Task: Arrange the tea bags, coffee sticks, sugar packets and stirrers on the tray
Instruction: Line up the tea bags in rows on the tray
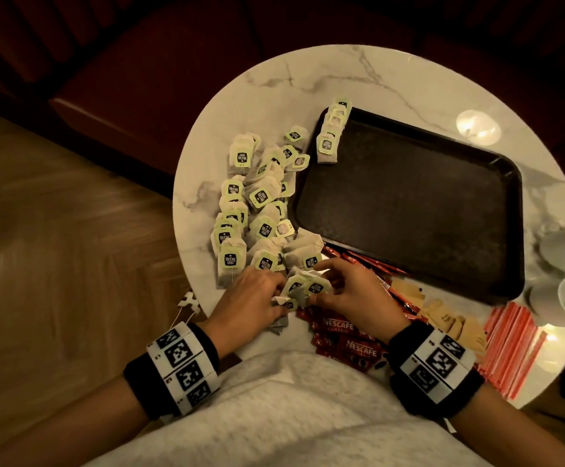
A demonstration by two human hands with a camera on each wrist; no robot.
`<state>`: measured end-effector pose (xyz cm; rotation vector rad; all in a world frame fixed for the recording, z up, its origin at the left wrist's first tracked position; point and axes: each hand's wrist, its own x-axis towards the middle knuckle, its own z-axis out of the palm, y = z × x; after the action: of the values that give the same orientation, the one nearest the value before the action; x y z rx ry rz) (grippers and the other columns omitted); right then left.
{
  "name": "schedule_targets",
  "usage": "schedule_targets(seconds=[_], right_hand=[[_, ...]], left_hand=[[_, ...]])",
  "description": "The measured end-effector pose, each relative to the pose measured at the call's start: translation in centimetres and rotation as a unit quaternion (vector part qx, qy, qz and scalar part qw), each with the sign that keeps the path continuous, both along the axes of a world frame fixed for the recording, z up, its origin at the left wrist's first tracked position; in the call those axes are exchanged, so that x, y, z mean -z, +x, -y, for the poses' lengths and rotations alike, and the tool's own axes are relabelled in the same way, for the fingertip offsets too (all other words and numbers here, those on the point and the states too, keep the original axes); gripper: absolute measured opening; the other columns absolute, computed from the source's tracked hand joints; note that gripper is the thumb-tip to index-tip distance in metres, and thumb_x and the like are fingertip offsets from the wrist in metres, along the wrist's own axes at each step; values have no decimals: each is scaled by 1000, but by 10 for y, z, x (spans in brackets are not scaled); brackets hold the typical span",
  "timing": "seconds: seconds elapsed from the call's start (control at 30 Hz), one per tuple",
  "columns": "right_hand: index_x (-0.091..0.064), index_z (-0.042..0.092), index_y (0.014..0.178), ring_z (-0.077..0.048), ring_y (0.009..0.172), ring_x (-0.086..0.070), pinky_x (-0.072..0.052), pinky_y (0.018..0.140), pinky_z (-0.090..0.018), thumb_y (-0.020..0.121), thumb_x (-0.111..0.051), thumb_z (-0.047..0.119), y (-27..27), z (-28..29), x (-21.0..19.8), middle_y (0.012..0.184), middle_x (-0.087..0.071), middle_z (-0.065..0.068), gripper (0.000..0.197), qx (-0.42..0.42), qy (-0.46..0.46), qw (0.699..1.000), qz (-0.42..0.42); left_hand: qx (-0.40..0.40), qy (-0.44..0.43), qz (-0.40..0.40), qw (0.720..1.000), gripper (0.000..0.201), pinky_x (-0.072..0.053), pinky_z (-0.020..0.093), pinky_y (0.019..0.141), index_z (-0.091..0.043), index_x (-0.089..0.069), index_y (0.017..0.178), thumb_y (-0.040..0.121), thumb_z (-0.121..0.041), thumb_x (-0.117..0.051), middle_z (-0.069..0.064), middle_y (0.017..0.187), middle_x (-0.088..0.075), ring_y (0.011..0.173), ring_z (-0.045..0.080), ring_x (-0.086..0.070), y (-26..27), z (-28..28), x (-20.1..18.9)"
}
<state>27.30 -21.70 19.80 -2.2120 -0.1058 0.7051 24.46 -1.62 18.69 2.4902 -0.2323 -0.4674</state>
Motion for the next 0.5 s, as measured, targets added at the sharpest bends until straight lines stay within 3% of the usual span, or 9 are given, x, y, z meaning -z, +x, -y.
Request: schedule_targets(seconds=[0.03, 0.1, 0.17, 0.2, 0.27, 0.3, 0.4, 0.5], right_hand=[[-63, 32, 115, -2, 89, -65, -55, 81, -25, 76, -83, 27, 0, -1, -1, 100, -70, 11, 44, -8, 10, 1000, -3], [-68, 30, 109, 3, 88, -64, -50, 78, -15, 78, -82, 22, -1, -5, -4, 96, -70, 14, 34, -36, 34, 999, -7], [-73, 28, 105, 6, 87, -62, -44, 74, -8, 80, -81, 19, -1, -7, -7, 94, -69, 17, 28, -56, 47, 997, 6], [-74, 28, 104, 6, 86, -62, -45, 74, -9, 80, -80, 20, -1, -8, -8, 93, -69, 18, 26, -59, 53, 997, 13], [-75, 28, 100, 2, 81, -63, -49, 72, -17, 81, -79, 21, 1, -8, -11, 89, -69, 16, 21, -41, 77, 996, 10], [-76, 27, 98, -2, 77, -63, -51, 71, -22, 82, -79, 22, 3, -8, -12, 87, -71, 13, 17, -27, 94, 995, 2], [-77, 22, 96, -13, 69, -58, -46, 65, -33, 84, -76, 26, 9, -6, -21, 84, -73, -1, 13, 4, 142, 990, -18], [-76, 14, 100, -23, 79, -68, -54, 74, -39, 88, -72, 21, 16, -5, -30, 90, -75, -10, 15, 37, 192, 980, -47]], left_hand=[[0, -6, 0, 1000, 29, -24, 22, 71, -19, -69, 108, 82, -31, -75, -2, 102, -65, 95, 13, -50, 1, 0, -2], [-21, -32, -2, 999, 26, -24, 17, 65, -19, -71, 106, 81, -26, -76, -1, 102, -66, 90, 11, -53, 3, -1, -7], [-45, -78, -2, 996, 23, -35, 14, 65, -16, -73, 100, 78, -19, -79, 1, 99, -68, 83, 10, -55, 7, -3, -13], [-52, -99, -1, 994, 22, -42, 17, 69, -15, -74, 97, 76, -17, -80, 2, 96, -69, 82, 12, -58, 8, -5, -16], [-60, -135, -2, 989, 24, -49, 32, 76, -15, -75, 95, 73, -16, -83, 2, 91, -69, 81, 15, -61, 9, -9, -21], [-67, -158, -4, 985, 25, -50, 34, 77, -16, -75, 95, 72, -17, -84, 0, 90, -69, 81, 14, -62, 11, -10, -24], [-112, -234, -23, 965, 28, -53, 29, 79, -24, -72, 95, 70, -20, -85, -7, 95, -66, 84, 12, -64, 16, -14, -28], [-160, -310, -62, 935, 29, -58, 28, 75, -22, -69, 98, 73, -18, -83, -5, 101, -67, 78, 13, -68, 21, -13, -35]])
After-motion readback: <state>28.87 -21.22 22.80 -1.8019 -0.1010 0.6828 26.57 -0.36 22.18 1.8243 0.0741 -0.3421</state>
